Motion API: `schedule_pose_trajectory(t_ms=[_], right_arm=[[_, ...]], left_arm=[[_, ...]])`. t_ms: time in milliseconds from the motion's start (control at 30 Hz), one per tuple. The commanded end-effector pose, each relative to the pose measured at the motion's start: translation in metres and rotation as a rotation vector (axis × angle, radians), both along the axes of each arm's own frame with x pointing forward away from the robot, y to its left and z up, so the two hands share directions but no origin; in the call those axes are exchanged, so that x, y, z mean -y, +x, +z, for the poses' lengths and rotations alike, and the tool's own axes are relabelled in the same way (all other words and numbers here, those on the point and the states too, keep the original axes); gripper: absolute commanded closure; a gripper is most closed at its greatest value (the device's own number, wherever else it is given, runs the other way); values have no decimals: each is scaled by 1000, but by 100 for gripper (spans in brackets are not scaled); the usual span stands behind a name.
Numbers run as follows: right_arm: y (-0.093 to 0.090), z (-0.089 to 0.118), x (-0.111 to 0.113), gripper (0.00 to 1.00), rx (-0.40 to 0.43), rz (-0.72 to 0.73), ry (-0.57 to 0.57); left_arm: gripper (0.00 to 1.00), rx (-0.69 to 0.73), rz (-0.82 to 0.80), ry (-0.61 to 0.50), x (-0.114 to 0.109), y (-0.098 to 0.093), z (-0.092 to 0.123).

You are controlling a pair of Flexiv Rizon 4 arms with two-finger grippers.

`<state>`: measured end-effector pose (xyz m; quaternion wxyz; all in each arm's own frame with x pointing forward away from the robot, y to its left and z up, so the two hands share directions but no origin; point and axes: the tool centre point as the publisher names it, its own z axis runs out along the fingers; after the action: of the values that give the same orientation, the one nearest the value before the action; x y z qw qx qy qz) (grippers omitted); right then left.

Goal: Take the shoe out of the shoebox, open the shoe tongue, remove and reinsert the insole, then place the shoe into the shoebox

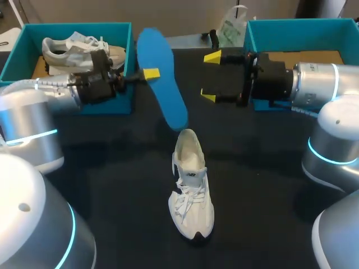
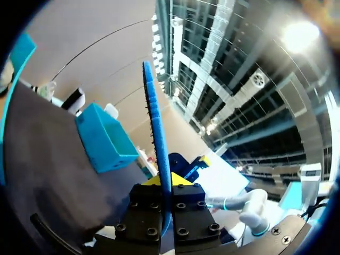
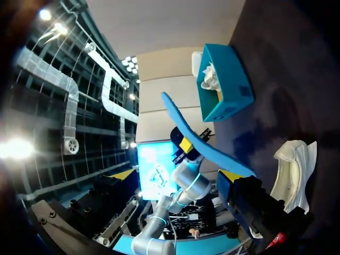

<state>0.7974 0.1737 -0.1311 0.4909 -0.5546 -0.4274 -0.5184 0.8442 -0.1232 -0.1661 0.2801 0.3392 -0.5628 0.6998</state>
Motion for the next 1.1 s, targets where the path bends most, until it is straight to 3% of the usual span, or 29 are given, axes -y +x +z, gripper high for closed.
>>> schedule_pose_trajectory(t_ms=[33, 200, 400, 700, 1100], right_arm=[[0, 2, -1, 0, -11, -2, -8], [0, 2, -1, 0, -19, -4, -8], [-3, 2, -2, 0, -31, -18, 0], [-3, 2, -2, 0, -31, -18, 0], [-3, 2, -2, 0, -31, -18, 0]], left_arm=[[100, 412, 4, 51, -7, 1, 3], [100, 666, 27, 78, -9, -3, 5], [100, 1086, 76, 74, -17, -4, 9], [100, 1607, 4, 123, -31, -2, 27], [100, 1986, -172, 283, -35, 0, 30]])
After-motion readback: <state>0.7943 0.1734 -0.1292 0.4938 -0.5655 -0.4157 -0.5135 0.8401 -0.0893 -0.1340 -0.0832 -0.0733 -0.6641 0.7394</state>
